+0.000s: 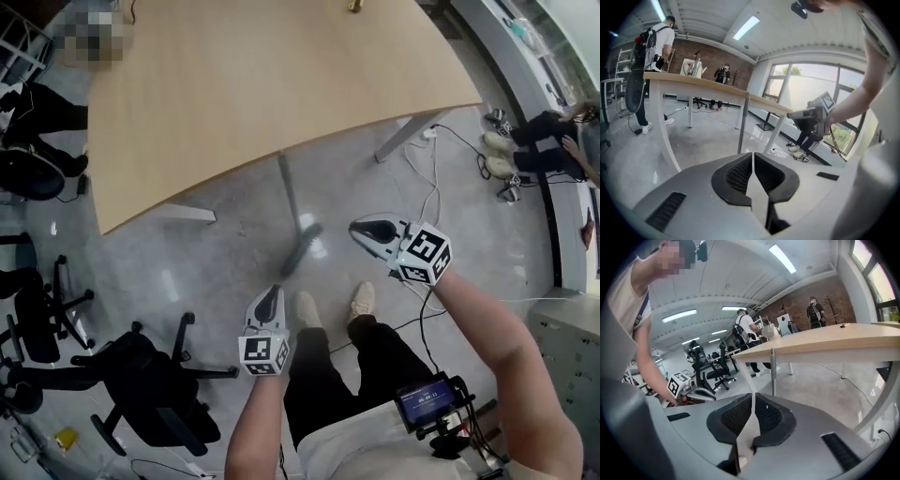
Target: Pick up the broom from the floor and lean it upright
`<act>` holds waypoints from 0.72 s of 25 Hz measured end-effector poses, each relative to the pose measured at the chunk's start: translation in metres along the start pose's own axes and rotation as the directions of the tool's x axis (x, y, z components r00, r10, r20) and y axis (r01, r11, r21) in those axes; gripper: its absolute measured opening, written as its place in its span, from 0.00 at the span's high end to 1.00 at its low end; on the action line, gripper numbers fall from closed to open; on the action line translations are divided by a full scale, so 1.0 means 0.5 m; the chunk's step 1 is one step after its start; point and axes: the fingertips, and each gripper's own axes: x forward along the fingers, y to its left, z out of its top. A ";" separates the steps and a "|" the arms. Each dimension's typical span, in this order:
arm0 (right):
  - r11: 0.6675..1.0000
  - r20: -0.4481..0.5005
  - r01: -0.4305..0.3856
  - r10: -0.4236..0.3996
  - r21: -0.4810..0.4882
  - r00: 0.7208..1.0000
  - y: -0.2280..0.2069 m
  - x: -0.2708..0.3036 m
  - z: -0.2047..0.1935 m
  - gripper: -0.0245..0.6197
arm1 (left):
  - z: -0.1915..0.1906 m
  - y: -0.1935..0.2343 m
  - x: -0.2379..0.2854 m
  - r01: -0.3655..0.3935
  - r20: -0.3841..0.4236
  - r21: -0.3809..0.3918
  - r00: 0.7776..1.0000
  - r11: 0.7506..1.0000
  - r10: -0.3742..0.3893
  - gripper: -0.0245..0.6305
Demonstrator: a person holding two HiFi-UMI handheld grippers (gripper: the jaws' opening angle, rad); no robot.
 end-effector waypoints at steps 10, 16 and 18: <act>0.991 0.048 0.000 -0.006 0.130 0.999 0.140 -0.216 0.062 0.93 | 0.181 -0.067 -0.146 0.097 0.076 0.075 0.992 0.992 -0.102 0.95; 0.974 0.133 0.057 -0.087 0.218 0.987 0.161 -0.276 0.103 0.93 | 0.266 -0.105 -0.198 0.157 0.093 0.103 0.982 0.982 -0.167 0.95; 0.970 0.152 0.072 -0.109 0.231 0.982 0.170 -0.290 0.109 0.93 | 0.275 -0.125 -0.209 0.176 0.090 0.114 0.978 0.978 -0.187 0.95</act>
